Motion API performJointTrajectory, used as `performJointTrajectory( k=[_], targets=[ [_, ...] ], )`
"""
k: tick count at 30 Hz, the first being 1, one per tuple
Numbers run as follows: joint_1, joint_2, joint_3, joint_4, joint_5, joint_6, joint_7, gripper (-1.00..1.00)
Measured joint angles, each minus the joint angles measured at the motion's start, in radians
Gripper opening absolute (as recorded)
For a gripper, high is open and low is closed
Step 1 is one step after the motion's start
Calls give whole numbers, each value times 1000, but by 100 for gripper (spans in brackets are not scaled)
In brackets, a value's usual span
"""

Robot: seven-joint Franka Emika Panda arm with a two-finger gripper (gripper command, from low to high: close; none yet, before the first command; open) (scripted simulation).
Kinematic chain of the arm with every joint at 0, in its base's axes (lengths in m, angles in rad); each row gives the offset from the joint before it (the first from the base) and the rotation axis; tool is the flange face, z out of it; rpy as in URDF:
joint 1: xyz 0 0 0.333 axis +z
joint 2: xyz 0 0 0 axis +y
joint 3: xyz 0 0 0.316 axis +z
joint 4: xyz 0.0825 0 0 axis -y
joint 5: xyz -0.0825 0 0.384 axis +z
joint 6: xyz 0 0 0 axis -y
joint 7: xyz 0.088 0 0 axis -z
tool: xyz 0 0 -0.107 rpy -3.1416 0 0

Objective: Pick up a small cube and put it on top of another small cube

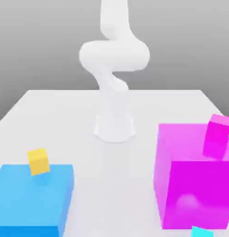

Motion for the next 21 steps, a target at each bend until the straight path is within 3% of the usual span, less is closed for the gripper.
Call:
performJointTrajectory(
  k=[9,19,21],
  targets=[
    [273,244,82,-95,109,-143,-320,0],
    [548,521,170,-219,376,-280,-753,0],
    [574,561,193,-253,405,-268,-751,0]
  ],
)
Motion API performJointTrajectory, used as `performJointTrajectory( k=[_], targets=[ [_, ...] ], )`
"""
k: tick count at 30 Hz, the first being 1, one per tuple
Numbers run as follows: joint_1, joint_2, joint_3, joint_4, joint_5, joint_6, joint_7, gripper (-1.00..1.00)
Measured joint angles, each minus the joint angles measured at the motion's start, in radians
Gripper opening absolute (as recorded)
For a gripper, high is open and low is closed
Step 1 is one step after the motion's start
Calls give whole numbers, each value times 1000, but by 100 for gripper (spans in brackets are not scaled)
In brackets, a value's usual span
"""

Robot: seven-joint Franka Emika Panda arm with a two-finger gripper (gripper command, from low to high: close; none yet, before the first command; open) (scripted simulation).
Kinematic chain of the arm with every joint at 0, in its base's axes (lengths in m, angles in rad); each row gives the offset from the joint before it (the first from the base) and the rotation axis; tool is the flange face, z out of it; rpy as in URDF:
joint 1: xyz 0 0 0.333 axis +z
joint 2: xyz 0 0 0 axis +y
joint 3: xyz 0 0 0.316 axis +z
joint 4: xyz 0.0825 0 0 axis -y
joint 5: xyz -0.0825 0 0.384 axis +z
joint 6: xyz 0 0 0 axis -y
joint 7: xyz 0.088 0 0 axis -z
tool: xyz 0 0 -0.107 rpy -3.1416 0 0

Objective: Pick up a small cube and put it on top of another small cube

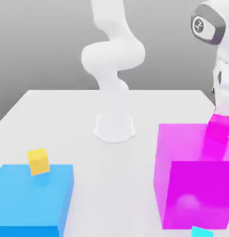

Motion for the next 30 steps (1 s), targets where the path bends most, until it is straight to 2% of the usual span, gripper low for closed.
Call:
performJointTrajectory(
  k=[12,30],
  targets=[
    [49,156,91,-188,-51,255,434,0],
    [-70,138,69,-302,-292,621,1187,0]
  ],
)
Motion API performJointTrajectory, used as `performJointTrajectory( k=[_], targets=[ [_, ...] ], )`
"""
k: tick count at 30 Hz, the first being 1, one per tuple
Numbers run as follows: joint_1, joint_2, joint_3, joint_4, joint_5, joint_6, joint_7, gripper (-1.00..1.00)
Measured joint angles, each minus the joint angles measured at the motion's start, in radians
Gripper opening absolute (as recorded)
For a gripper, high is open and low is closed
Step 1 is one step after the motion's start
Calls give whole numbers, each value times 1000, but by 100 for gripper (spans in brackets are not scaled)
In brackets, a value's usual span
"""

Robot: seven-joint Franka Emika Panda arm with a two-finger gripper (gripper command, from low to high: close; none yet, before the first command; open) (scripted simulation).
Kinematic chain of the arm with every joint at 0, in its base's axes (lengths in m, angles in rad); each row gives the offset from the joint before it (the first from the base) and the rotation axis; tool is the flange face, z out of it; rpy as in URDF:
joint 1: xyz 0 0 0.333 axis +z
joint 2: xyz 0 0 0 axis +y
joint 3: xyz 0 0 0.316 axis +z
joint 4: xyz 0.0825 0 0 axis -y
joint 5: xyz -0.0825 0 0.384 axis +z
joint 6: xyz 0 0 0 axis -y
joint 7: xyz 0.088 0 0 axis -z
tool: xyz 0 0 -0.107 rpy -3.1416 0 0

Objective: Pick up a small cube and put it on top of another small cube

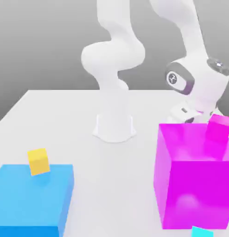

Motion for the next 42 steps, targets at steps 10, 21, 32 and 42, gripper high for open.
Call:
performJointTrajectory(
  k=[10,21,32,42],
  targets=[
    [-67,-17,7,-58,-67,205,372,0],
    [36,154,-98,-68,-250,435,632,0],
    [206,264,-278,-52,-311,532,685,-100],
    [136,-2,-138,-97,-68,312,509,-100]
  ],
)
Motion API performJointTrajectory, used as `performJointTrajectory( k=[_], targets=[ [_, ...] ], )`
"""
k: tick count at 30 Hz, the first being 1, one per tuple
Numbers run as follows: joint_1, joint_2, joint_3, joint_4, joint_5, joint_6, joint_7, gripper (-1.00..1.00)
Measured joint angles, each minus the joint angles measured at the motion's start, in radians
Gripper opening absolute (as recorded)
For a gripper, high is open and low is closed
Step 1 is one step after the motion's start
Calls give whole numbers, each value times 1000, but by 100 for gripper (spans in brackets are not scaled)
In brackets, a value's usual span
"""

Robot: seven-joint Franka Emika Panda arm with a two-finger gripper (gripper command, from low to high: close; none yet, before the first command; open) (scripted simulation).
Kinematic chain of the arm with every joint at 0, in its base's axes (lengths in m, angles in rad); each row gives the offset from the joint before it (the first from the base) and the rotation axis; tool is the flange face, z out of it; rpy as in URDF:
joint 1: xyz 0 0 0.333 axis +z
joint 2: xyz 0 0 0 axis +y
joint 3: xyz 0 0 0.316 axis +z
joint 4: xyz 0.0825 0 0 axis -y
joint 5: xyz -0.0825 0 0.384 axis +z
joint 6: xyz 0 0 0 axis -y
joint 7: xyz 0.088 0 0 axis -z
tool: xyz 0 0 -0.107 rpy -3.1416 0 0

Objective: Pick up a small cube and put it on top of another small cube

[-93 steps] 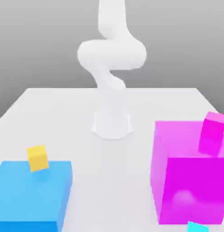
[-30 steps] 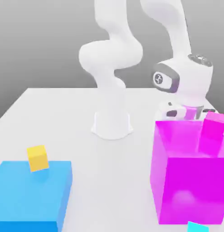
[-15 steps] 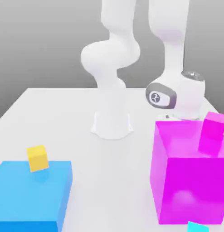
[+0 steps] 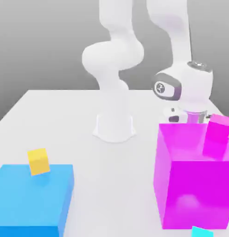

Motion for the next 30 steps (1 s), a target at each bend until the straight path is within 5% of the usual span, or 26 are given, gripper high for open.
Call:
performJointTrajectory(
  k=[3,30],
  targets=[
    [-17,-43,-12,22,-4,-71,25,-100],
    [49,110,73,137,-707,-1271,600,-100]
  ],
)
